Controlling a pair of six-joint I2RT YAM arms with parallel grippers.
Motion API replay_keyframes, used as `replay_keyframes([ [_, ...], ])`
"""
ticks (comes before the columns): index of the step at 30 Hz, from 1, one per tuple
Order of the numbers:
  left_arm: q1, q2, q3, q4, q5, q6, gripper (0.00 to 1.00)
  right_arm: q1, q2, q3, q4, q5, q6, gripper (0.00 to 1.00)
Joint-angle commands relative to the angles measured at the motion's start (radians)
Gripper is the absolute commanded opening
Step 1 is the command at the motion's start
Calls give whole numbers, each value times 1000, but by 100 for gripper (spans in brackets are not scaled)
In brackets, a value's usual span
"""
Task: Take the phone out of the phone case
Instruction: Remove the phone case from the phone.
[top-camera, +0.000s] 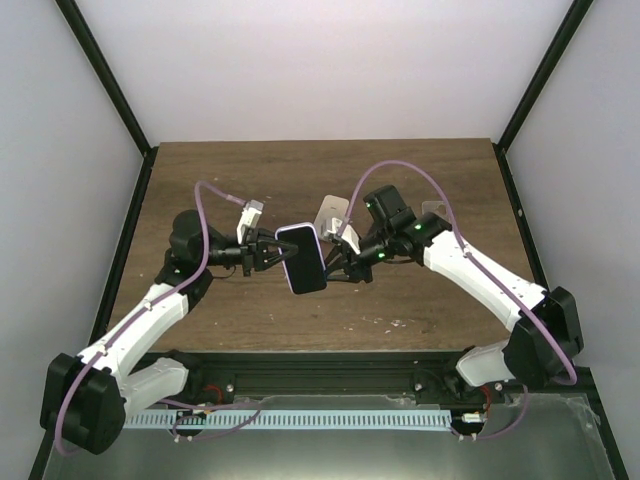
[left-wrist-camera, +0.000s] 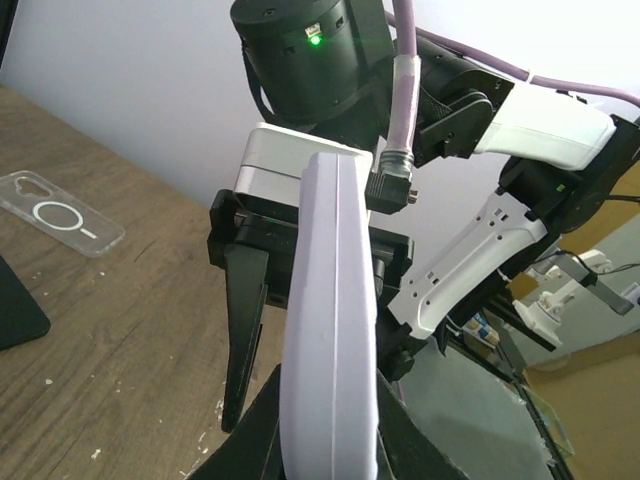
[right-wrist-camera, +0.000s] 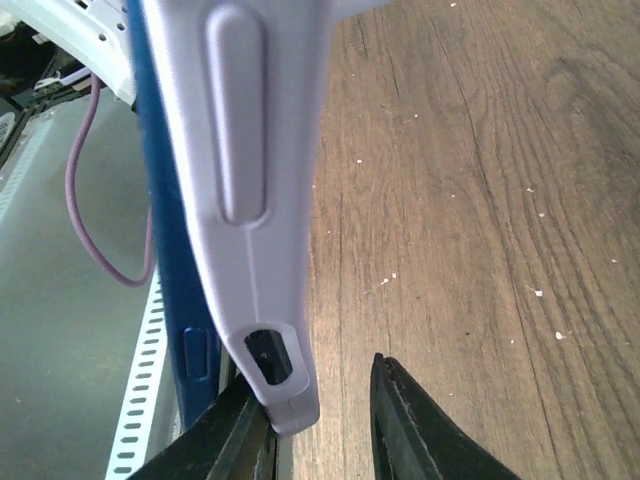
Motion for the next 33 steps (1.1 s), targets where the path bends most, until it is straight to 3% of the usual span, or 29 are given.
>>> replay_keyframes([
  [1,-49,-19,9,8,185,-41,0,-16,-8,60,176,-12,41,27],
  [5,-49,-7,13,2,183,-38,0,-16,-28,65,168,-52,53,34],
  [9,-49,-3,14,-4,181,-34,0,-16,-44,75,179,-198,92,60],
  [11,-49,-3,17,-32,170,-10,0,-16,-37,78,192,-270,126,63],
  [14,-48,1,26,-62,160,20,0,-15,-2,90,215,-315,199,58],
  [20,-49,21,30,-106,134,25,0,-15,60,100,232,-295,268,33],
  [27,-47,57,91,-353,-100,123,1,-17,11,14,209,-252,277,5],
  [29,-48,70,111,-371,-180,105,9,-21,-10,-21,174,-206,275,1],
  [30,-49,77,108,-345,-204,75,17,-23,-24,-40,161,-178,280,1],
  [31,-49,82,101,-309,-230,47,33,-26,-37,-60,148,-148,290,1],
  [33,-49,77,96,-284,-306,12,46,-40,-66,-97,119,-82,316,1],
])
